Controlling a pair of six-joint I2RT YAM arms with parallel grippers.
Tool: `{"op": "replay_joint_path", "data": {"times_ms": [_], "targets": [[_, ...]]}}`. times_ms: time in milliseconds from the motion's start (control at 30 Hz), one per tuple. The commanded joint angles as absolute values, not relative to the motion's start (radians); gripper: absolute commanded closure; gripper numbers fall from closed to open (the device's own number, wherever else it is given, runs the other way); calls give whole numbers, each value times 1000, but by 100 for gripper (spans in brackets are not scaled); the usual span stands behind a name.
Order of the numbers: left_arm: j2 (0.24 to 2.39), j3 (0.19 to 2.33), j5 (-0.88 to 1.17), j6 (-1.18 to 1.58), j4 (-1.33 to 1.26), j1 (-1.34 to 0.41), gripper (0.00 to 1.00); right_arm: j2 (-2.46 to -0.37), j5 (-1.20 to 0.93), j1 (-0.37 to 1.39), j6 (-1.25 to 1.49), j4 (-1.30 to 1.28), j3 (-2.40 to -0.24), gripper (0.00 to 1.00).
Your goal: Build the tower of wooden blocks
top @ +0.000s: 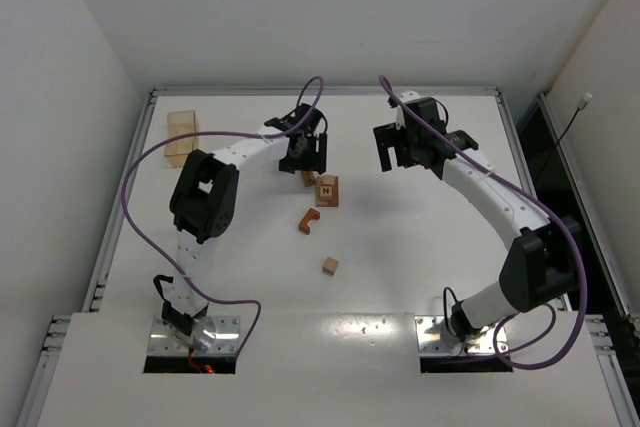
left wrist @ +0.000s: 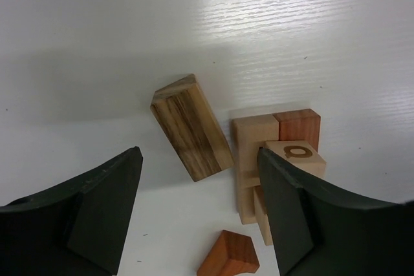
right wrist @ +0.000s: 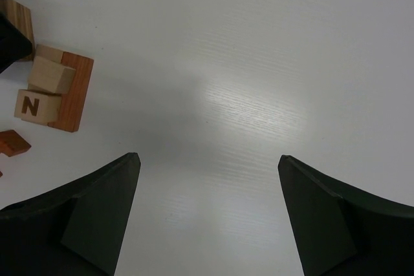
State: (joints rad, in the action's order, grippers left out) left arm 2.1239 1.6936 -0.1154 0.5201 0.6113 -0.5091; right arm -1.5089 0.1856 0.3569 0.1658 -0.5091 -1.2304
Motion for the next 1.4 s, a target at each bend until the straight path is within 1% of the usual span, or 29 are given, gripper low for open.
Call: {"op": "replay_joint_path", "data": {"times_ms": [0, 33, 233, 400, 500, 533, 633, 667, 767, 800, 833, 933, 1200, 1367], "targets": [[2140, 1720, -120, 560, 612, -500, 33, -1523, 149, 342, 183, -488, -1226, 15], [2151, 1720, -120, 560, 612, -491, 34, -1523, 149, 342, 183, -488, -1226, 15], [2172, 1738, -110, 569, 621, -482, 34, -1543, 140, 333, 192, -488, -1226, 16], [2181, 1738, -110, 578, 621, -472, 37, -1543, 130, 333, 192, -488, -1226, 16], [2181, 1727, -110, 578, 621, -463, 45, -1543, 130, 333, 192, -488, -1226, 16], [2181, 1714, -120, 578, 621, -453, 50, -1543, 130, 333, 192, -488, -1226, 16], [2151, 1692, -120, 588, 611, -442, 57, -1543, 121, 333, 201, -488, -1217, 16], [2132, 1666, -120, 588, 611, -442, 66, -1543, 121, 333, 201, -488, -1216, 16], [2073, 1616, -130, 588, 592, -442, 83, -1543, 121, 333, 201, -488, -1216, 16], [2054, 1602, -141, 588, 583, -442, 87, -1533, 121, 333, 201, -488, -1216, 16], [2015, 1579, -150, 588, 583, -442, 94, -1532, 121, 333, 201, -488, -1216, 16], [1909, 1522, -199, 588, 583, -469, 100, -1507, 121, 333, 201, -477, -1207, 16], [1689, 1384, -245, 721, 592, -567, 100, -1470, 121, 333, 242, -459, -1150, 16], [1667, 1338, -232, 744, 601, -638, 100, -1450, 121, 314, 264, -450, -1129, 16]]}}
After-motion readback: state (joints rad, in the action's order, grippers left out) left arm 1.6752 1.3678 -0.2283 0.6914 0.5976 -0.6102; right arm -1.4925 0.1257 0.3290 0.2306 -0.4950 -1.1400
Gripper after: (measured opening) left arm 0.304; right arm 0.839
